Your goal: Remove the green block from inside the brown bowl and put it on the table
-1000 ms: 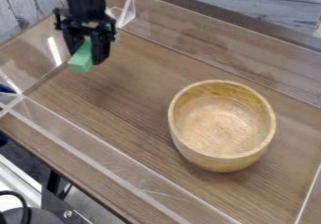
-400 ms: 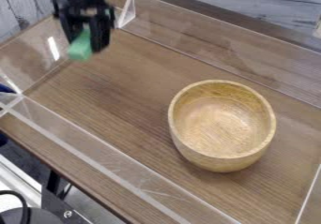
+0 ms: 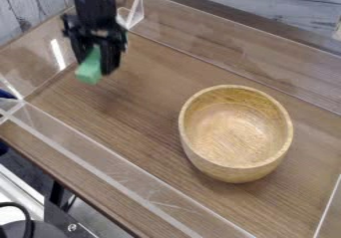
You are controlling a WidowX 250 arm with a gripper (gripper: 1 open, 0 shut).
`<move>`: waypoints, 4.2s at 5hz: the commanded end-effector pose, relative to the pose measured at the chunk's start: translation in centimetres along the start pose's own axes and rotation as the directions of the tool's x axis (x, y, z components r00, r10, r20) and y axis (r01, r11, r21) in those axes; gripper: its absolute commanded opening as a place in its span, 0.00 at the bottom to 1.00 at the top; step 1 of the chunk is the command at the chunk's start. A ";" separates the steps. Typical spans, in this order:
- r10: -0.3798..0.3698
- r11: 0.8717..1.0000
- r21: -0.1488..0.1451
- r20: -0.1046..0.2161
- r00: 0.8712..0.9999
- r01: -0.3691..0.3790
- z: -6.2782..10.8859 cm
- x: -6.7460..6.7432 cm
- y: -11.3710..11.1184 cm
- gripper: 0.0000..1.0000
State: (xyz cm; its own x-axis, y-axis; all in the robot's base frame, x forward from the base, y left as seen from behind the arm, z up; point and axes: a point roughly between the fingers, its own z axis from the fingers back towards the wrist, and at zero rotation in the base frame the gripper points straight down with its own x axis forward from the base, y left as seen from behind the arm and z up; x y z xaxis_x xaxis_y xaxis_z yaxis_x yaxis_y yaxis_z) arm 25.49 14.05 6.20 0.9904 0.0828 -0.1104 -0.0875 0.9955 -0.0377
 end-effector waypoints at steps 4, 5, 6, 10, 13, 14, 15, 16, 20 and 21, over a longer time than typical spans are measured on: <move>-0.016 0.999 0.051 0.031 0.999 0.014 -0.6 2.5 0.3 0.00; -0.018 0.998 0.059 0.020 1.000 0.017 -1.5 3.1 0.4 0.00; -0.016 0.998 0.057 0.019 1.000 0.015 -1.7 3.2 0.4 0.00; -0.008 0.999 0.046 0.015 1.000 0.007 -2.8 3.9 0.4 0.00; -0.006 0.999 0.038 0.005 1.000 0.005 -3.5 4.3 0.4 0.00; -0.005 0.999 0.035 0.000 1.000 0.005 -3.6 4.3 0.4 0.00; -0.005 0.999 0.033 -0.005 1.000 0.005 -3.7 4.4 0.4 0.00; -0.004 1.000 0.031 -0.011 1.000 0.005 -3.8 4.4 0.4 0.00; -0.006 1.000 0.026 -0.041 0.999 0.007 -3.7 4.6 0.4 0.00; -0.007 1.000 0.025 -0.049 0.999 0.008 -3.7 4.7 0.4 0.00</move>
State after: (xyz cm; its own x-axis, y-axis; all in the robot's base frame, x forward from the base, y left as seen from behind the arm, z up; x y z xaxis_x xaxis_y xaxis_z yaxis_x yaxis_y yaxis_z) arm 29.58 14.75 1.92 0.9836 0.0763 -0.1637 -0.0805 0.9966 -0.0194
